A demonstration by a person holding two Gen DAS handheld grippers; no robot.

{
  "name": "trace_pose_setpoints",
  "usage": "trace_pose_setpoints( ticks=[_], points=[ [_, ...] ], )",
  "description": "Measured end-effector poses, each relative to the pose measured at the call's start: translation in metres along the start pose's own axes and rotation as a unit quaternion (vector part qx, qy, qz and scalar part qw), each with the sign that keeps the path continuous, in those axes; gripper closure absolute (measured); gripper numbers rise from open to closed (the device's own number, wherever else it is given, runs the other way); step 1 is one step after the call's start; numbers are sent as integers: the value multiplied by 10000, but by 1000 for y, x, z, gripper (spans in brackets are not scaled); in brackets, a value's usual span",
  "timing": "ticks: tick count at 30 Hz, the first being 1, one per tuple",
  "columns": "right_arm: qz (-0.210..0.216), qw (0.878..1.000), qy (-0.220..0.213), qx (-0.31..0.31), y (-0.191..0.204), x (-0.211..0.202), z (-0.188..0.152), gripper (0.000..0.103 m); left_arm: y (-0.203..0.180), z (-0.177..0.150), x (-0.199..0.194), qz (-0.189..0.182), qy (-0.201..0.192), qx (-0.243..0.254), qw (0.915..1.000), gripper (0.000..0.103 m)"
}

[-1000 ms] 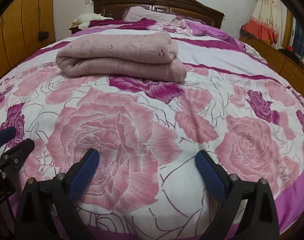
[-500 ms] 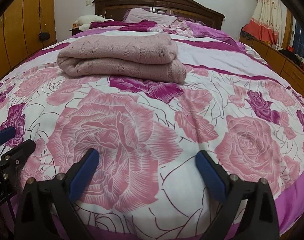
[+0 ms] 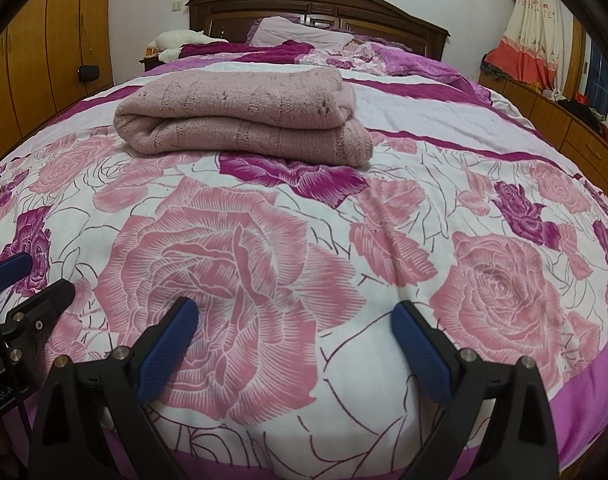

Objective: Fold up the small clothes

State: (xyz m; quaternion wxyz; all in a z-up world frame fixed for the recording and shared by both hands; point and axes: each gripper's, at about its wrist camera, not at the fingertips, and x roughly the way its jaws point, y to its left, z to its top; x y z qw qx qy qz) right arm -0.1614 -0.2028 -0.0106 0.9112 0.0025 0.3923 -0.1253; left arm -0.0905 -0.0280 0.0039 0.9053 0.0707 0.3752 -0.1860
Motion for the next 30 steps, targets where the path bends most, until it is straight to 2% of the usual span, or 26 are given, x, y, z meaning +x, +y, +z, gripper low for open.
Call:
trace_pose_setpoints(
  ticks=[30],
  points=[
    [31,10000,-35,20,3,3,5,1,-6,2,4,-15,-113,42,9999,50]
  ],
)
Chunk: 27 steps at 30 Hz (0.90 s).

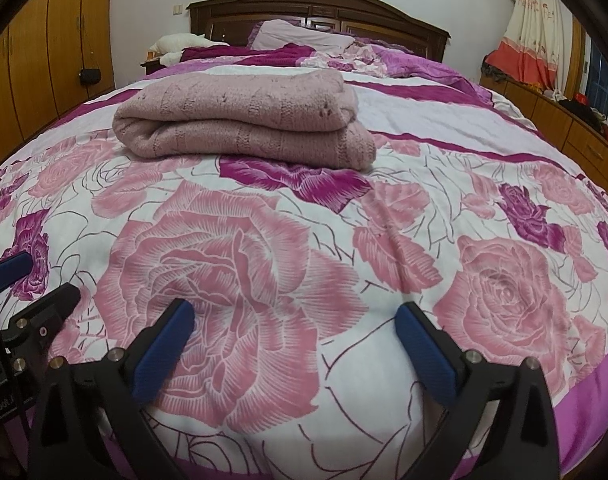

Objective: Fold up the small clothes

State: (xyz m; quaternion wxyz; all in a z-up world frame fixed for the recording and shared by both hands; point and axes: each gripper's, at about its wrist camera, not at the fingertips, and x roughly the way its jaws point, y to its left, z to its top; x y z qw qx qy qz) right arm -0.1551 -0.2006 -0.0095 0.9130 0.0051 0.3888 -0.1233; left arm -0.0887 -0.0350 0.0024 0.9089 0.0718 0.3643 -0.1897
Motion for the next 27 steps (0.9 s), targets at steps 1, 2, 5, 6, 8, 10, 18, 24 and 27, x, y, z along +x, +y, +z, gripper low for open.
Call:
trace_pose_setpoints(
  ticks=[1,2,5,6,8,10,18,24,27],
  points=[
    [2,10000,0,4,-1,-1,-1,1,0,0,0,-2,2,-2,10000,50],
    [2,10000,1,6,-1,-1,-1,1,0,0,1,-5,2,-4,10000,50],
    [4,10000,1,6,-2,1,1,1,-1,1,1,-3,-1,1,10000,50],
    [4,10000,0,6,-1,2,2,1,-1,0,0,-3,-1,0,10000,50],
    [3,10000,0,8,-2,0,1,1,-1,0,0,0,-3,1,10000,50],
    [2,10000,-2,8,-2,1,1,1,-1,1,1,2,-7,3,10000,49],
    [1,10000,-4,13,-1,0,0,1,-1,0,1,2,-8,4,10000,49],
    [-1,10000,-7,16,-1,0,-1,1,-1,0,1,-1,-4,1,10000,48],
    [-1,10000,-8,18,0,1,0,1,-1,0,0,3,-9,0,10000,48]
  ],
)
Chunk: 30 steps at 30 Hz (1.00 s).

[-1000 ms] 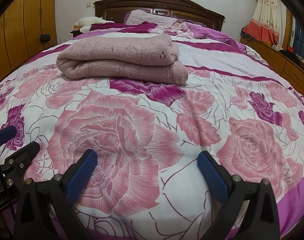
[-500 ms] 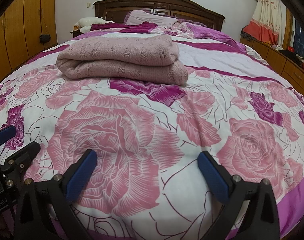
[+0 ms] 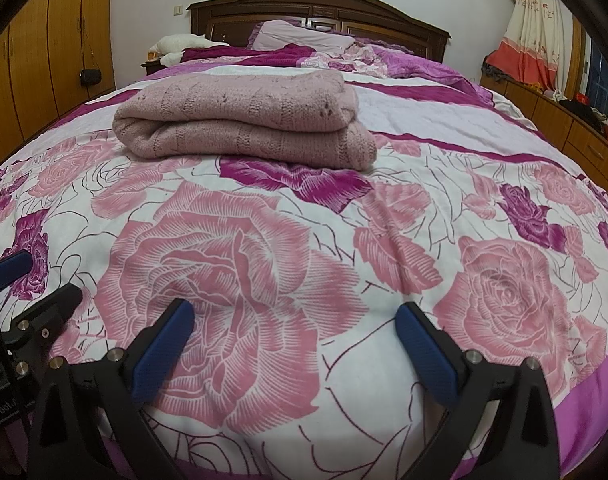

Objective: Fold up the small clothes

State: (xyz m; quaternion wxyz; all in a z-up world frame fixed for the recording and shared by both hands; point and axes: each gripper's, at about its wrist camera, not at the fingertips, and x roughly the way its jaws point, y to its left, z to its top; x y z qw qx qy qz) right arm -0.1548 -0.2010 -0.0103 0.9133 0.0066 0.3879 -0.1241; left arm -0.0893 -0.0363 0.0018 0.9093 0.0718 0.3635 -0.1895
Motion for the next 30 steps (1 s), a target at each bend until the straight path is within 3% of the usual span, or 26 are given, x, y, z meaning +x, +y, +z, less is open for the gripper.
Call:
trace_pose_setpoints(
  ticks=[30],
  points=[
    [18,10000,-15,17,2,6,6,1,-3,1,1,18,-88,27,10000,43]
  ],
)
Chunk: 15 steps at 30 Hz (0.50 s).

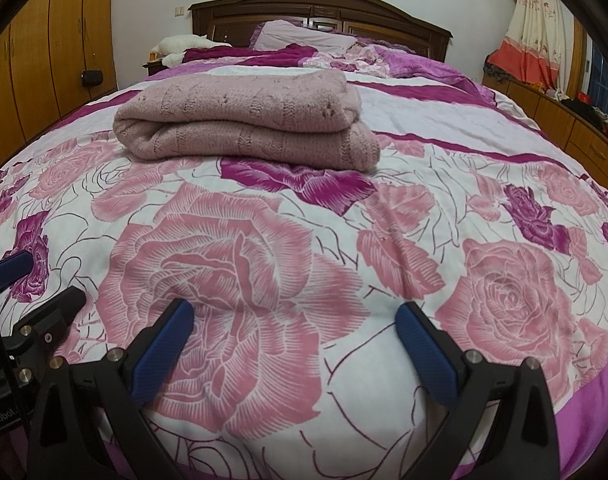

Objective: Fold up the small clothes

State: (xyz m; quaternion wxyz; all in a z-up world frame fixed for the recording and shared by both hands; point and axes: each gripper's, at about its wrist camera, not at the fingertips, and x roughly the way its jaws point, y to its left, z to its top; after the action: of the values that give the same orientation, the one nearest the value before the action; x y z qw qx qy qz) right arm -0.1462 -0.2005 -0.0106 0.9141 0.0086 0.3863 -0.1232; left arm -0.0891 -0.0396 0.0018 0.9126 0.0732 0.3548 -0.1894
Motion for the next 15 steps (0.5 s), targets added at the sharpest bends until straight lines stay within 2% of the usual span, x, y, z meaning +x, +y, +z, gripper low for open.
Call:
trace_pose_setpoints(
  ticks=[11,15],
  points=[
    [3,10000,10,13,1,0,0,1,-1,-1,-1,9,-13,0,10000,43],
    [206,9996,122,142,-3,7,4,1,-2,-1,-1,12,-13,4,10000,42]
  ],
)
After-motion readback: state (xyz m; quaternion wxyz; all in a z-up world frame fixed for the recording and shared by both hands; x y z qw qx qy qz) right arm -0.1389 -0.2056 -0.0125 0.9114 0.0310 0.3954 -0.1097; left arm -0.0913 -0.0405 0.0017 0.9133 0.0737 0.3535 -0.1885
